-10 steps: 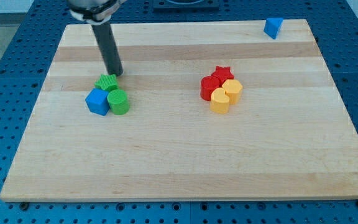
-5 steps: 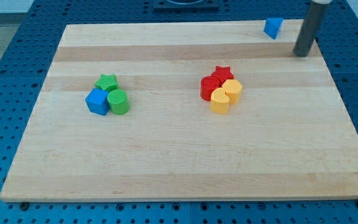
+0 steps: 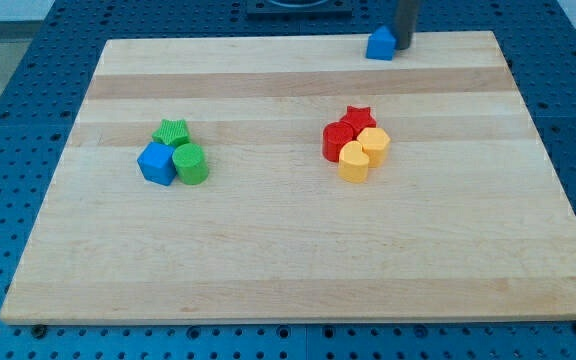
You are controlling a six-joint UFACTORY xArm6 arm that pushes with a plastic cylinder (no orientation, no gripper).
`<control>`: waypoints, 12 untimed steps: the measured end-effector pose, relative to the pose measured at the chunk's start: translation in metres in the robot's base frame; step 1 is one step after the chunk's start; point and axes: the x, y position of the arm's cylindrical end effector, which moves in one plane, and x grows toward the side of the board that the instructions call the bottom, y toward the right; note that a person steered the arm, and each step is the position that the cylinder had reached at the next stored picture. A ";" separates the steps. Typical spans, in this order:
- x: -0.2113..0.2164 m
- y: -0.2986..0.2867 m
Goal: Push the triangle parallel to the red circle
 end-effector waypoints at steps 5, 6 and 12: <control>0.039 -0.166; 0.032 -0.189; 0.150 -0.261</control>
